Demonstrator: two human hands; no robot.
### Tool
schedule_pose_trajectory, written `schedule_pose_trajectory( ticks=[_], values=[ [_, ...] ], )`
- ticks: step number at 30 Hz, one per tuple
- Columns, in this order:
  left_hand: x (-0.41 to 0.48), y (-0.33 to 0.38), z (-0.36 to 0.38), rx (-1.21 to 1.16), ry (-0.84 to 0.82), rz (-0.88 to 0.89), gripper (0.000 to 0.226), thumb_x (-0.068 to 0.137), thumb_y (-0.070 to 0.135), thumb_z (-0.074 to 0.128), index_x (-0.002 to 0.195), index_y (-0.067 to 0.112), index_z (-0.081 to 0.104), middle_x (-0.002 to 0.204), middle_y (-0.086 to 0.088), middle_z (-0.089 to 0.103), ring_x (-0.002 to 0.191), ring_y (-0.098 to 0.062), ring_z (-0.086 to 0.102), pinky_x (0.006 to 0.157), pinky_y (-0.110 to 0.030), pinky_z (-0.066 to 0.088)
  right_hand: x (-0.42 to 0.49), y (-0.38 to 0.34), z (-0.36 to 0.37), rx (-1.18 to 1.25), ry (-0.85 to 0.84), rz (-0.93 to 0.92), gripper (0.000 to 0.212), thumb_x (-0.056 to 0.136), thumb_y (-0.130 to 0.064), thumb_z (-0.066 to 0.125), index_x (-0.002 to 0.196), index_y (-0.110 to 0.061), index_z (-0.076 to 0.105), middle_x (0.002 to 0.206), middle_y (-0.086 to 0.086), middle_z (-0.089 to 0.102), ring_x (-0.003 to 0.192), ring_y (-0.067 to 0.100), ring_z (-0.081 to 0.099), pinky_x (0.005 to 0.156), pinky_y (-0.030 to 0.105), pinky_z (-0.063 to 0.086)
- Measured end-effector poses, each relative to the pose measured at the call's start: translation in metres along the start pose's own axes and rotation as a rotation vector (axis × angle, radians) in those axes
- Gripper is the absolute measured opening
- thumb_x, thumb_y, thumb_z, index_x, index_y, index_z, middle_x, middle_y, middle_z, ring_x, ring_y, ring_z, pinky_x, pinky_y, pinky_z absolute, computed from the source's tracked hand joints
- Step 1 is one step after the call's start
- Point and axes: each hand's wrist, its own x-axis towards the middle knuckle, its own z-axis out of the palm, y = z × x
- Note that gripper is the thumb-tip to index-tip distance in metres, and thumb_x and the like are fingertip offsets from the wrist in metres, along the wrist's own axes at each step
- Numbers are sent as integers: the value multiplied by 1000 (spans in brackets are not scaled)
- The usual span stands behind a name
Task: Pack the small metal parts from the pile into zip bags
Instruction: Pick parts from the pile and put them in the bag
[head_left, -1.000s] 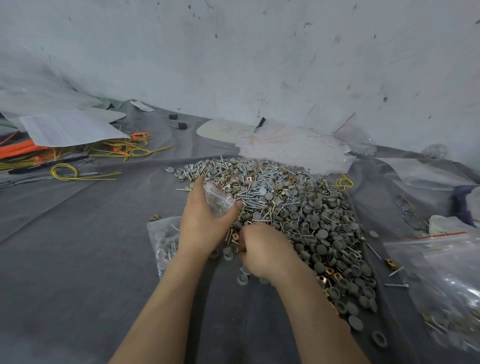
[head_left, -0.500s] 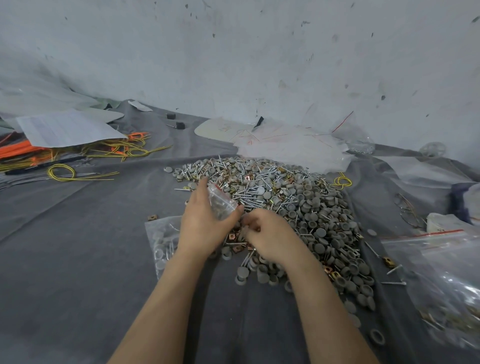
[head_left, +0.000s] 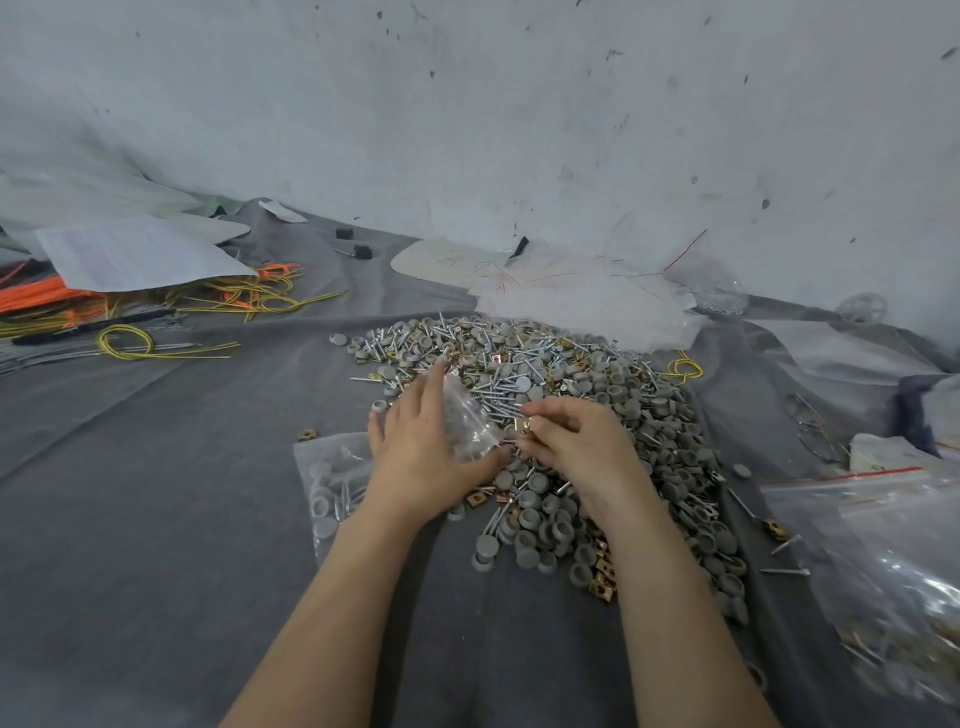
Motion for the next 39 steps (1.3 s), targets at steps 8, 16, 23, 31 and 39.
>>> schedule_pose_trajectory(
  ticks=[8, 16, 23, 31, 39],
  values=[
    [-5, 52, 6, -34, 114, 351, 37, 91, 22, 58, 127, 13, 56, 117, -10, 61, 106, -30, 56, 88, -42, 44, 6, -1, -13, 48, 134, -88, 17, 90, -4, 59, 84, -19, 65, 80, 2, 69, 67, 9, 68, 61, 21, 53],
    [-13, 74, 28, -328, 68, 148, 18, 98, 18, 47, 102, 8, 62, 95, -7, 68, 85, -25, 62, 75, -42, 49, 8, 2, -23, 102, 131, -22, 10, 88, -10, 64, 84, -16, 71, 82, 8, 71, 74, 18, 66, 68, 29, 51],
    [-16, 61, 31, -494, 81, 100, 14, 97, 16, 51, 96, 8, 62, 82, 1, 68, 75, -12, 64, 71, -35, 52, 6, 7, -24, 167, -66, 43, 12, 90, -12, 62, 86, -13, 74, 79, 4, 73, 75, 15, 67, 64, 24, 52],
    [-11, 65, 28, -738, 36, -80, 16, 95, 21, 55, 86, 9, 62, 77, -12, 67, 63, -11, 54, 57, -25, 43, 11, 13, -14, 102, 46, -131, 19, 89, -19, 65, 75, -27, 75, 79, -2, 72, 83, 20, 67, 74, 34, 51],
    [-9, 65, 26, -814, 41, -149, 15, 90, 16, 61, 78, 7, 61, 64, -1, 60, 56, -10, 51, 53, -22, 42, 14, 13, -9, 147, 107, -83, 11, 93, -20, 59, 89, -15, 68, 82, 0, 65, 82, 17, 60, 78, 34, 50]
  ],
)
